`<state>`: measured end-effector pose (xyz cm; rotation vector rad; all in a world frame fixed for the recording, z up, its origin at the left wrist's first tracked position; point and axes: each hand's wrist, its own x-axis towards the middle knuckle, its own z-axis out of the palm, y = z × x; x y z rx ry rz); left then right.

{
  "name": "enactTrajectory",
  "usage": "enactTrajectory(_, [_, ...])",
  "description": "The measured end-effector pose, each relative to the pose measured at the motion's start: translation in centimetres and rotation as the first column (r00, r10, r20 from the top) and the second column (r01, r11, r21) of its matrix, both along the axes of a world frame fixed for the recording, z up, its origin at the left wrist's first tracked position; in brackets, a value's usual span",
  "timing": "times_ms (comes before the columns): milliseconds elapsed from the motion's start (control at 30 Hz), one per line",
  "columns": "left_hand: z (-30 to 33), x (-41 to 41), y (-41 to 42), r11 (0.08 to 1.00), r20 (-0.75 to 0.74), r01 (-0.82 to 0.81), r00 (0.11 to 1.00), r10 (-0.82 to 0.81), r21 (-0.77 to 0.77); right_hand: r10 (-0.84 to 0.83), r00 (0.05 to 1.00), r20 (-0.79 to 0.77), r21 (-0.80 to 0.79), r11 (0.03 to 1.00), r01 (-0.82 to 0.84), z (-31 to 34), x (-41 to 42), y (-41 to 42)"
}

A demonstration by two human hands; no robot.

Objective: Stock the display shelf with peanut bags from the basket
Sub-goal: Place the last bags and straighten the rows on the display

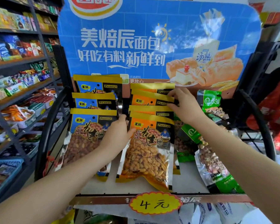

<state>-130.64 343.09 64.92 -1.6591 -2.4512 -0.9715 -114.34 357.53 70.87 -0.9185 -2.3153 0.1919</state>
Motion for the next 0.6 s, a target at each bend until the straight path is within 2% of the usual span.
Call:
enactTrajectory(67, [-0.1, 0.2, -0.9, 1.000, -0.169, 0.002, 0.986, -0.003, -0.007, 0.012, 0.995, 0.097, 0.117, 0.993, -0.023, -0.3, -0.1, -0.6])
enactTrajectory(133, [-0.4, 0.7, -2.1, 0.987, -0.295, 0.132, 0.950, -0.101, 0.087, 0.040, 0.976, 0.215, 0.180, 0.980, -0.079, -0.3, -0.7, -0.8])
enactTrajectory(167, [-0.6, 1.0, -2.7, 0.973, -0.339, 0.221, 0.922, -0.185, 0.072, 0.052, 0.959, 0.278, 0.179, 0.978, -0.105, -0.2, -1.1, -0.9])
enactTrajectory(233, [-0.8, 1.3, -3.7, 0.926, -0.352, 0.348, 0.857, -0.377, -0.145, 0.053, 0.918, 0.393, 0.153, 0.981, -0.122, -0.1, -2.0, -1.0])
enactTrajectory(300, [-1.4, 1.3, -4.1, 0.853, -0.352, 0.380, 0.791, -0.500, -0.359, 0.029, 0.895, 0.445, 0.124, 0.988, -0.093, 0.2, -2.8, -1.0])
enactTrajectory(400, [-1.8, 1.2, -3.9, 0.843, -0.381, 0.337, 0.778, -0.500, -0.419, 0.051, 0.887, 0.459, 0.057, 0.995, -0.087, 0.5, -3.9, -0.8])
enactTrajectory(500, [-2.2, 1.3, -4.0, 0.863, -0.387, 0.285, 0.803, -0.453, -0.418, 0.159, 0.865, 0.476, -0.058, 0.987, -0.150, 0.1, -4.7, -0.9])
enactTrajectory(600, [-2.5, 1.8, -3.8, 0.894, -0.401, 0.249, 0.826, -0.397, -0.371, 0.161, 0.884, 0.439, -0.091, 0.987, -0.135, 0.7, -5.0, -0.8])
